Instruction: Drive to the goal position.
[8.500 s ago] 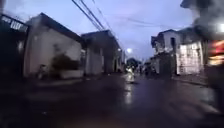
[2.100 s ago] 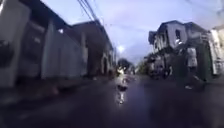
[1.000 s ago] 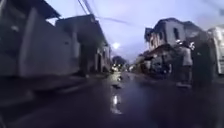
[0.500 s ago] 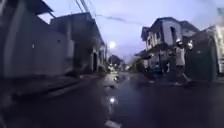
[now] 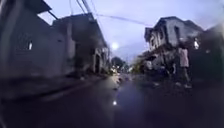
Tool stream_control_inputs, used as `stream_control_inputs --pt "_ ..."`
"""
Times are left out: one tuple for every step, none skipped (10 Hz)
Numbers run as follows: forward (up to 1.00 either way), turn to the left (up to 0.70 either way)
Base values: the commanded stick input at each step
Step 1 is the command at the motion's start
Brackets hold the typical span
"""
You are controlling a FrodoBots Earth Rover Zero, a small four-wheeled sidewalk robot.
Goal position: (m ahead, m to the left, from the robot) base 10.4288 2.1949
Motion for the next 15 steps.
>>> stream_control_inputs --pt "0.7 -0.35" --pt "0.7 -0.35" --pt "0.7 -0.35" --pt "0.7 -0.33" --pt "0.7 -0.24" --pt "0.7 -0.08" --pt "0.7 0.0" --pt "0.7 0.0" --pt "0.7 0.0" --pt "0.7 0.0" --pt "0.7 0.0" --pt "0.7 0.0" --pt "0.7 0.0" --pt "0.7 0.0" --pt "0.7 0.0"
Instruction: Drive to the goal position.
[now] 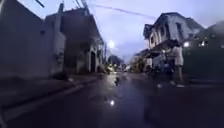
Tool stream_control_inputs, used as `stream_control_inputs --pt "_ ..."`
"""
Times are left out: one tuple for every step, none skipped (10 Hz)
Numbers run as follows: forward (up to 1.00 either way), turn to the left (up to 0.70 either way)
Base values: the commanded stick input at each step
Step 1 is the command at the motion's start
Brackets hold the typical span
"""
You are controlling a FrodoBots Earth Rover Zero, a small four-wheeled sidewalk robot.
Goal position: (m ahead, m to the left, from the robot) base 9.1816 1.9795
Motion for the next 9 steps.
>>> stream_control_inputs --pt "0.7 -0.06" --pt "0.7 -0.27" --pt "0.7 -0.35" --pt "0.7 -0.35" --pt "0.7 -0.35" --pt "0.7 -0.15" --pt "0.7 -0.03" --pt "0.7 0.0" --pt "0.7 0.0"
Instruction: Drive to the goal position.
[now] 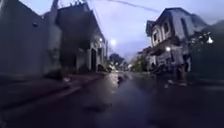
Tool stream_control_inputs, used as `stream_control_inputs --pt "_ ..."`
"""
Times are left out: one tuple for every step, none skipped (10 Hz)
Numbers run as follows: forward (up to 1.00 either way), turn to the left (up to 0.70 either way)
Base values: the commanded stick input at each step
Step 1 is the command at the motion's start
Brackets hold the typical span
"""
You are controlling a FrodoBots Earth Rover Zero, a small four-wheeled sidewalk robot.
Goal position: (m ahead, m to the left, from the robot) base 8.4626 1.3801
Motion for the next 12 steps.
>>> stream_control_inputs --pt "0.7 0.0" --pt "0.7 0.0" --pt "0.7 0.0" --pt "0.7 0.0" --pt "0.7 0.0" --pt "0.7 0.0" --pt "0.7 0.0" --pt "0.7 0.0" --pt "0.7 0.0" --pt "0.7 0.0" --pt "0.7 0.0" --pt "0.7 0.0"
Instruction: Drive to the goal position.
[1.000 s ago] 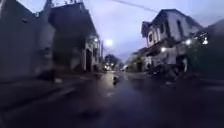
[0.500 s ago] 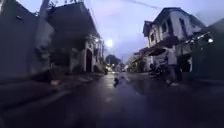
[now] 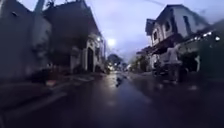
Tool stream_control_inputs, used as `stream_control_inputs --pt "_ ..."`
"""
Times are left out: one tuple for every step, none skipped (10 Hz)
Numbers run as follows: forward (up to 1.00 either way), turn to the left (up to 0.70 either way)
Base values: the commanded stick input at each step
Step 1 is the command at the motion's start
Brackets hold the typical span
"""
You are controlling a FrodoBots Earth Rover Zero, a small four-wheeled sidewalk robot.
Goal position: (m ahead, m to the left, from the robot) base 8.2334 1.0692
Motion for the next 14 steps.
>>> stream_control_inputs --pt "0.7 0.0" --pt "0.7 0.0" --pt "0.7 0.0" --pt "0.7 0.0" --pt "0.7 0.0" --pt "0.7 -0.02" --pt "0.7 -0.35" --pt "0.7 -0.35" --pt "0.7 -0.35" --pt "0.7 -0.35" --pt "0.7 -0.29" --pt "0.7 -0.15" --pt "0.7 -0.02" --pt "0.7 0.0"
